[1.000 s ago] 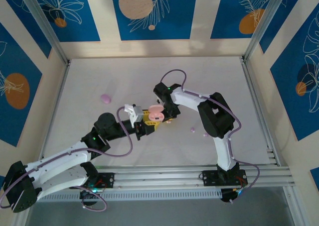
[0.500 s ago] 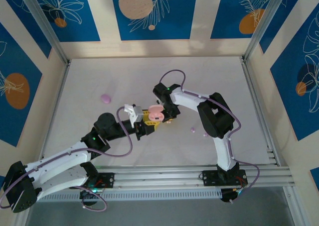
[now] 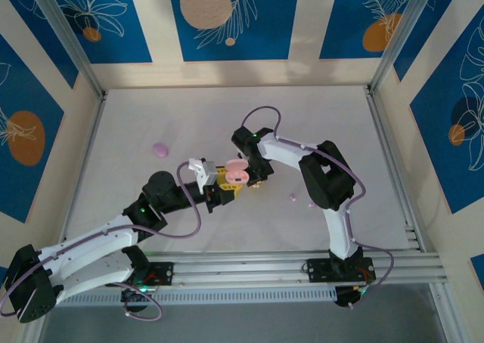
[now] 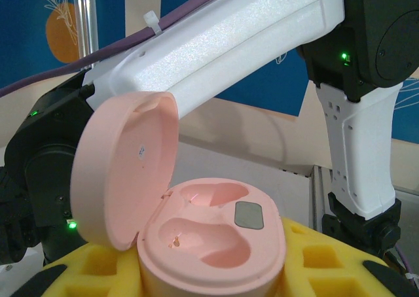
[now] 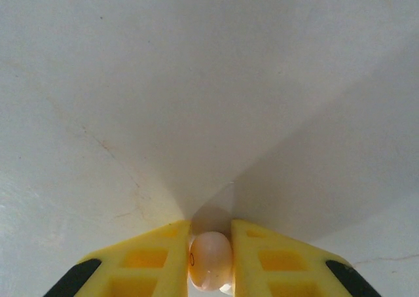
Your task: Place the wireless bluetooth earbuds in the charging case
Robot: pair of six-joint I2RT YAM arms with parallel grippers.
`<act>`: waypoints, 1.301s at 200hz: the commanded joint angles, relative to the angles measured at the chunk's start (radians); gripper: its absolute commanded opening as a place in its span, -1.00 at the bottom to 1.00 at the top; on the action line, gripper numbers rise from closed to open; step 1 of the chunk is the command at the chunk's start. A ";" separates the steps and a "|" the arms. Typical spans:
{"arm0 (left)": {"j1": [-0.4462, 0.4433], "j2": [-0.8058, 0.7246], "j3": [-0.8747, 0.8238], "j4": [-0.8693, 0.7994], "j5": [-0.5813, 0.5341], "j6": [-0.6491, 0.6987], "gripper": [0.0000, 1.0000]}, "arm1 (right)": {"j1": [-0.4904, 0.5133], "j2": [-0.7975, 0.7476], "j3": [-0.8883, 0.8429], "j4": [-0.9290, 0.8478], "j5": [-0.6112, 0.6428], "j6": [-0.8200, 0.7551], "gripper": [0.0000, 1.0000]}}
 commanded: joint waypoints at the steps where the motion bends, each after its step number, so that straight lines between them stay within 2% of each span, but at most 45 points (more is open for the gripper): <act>1: -0.003 -0.018 -0.003 0.000 -0.014 0.004 -0.37 | 0.000 -0.063 -0.023 -0.012 -0.043 0.022 -0.57; 14: -0.003 -0.019 -0.003 -0.003 -0.016 0.003 -0.37 | -0.015 -0.123 -0.062 0.028 -0.103 0.046 -0.57; 28: -0.003 -0.023 -0.003 -0.006 -0.019 0.004 -0.37 | -0.048 -0.211 -0.123 0.097 -0.232 0.079 -0.57; 67: -0.003 -0.040 -0.003 -0.025 -0.041 0.020 -0.37 | -0.218 -0.457 -0.385 0.432 -0.808 0.250 -0.57; 91: -0.003 -0.050 -0.003 -0.030 -0.053 0.032 -0.37 | -0.303 -0.508 -0.459 0.586 -1.119 0.340 -0.57; 119: -0.003 -0.060 -0.004 -0.033 -0.071 0.045 -0.37 | -0.342 -0.529 -0.513 0.740 -1.325 0.444 -0.57; 160: -0.003 -0.080 -0.006 -0.052 -0.093 0.062 -0.38 | -0.372 -0.536 -0.561 0.895 -1.438 0.572 -0.57; 189: -0.003 -0.095 -0.006 -0.073 -0.100 0.076 -0.38 | -0.379 -0.555 -0.556 0.869 -1.430 0.571 -0.57; 225: -0.003 -0.082 -0.003 -0.103 -0.084 0.095 -0.38 | -0.392 -0.648 -0.525 0.733 -1.316 0.518 -0.58; 260: -0.003 -0.044 -0.006 -0.056 -0.057 0.108 -0.37 | -0.398 -0.799 -0.469 0.586 -1.192 0.423 -0.58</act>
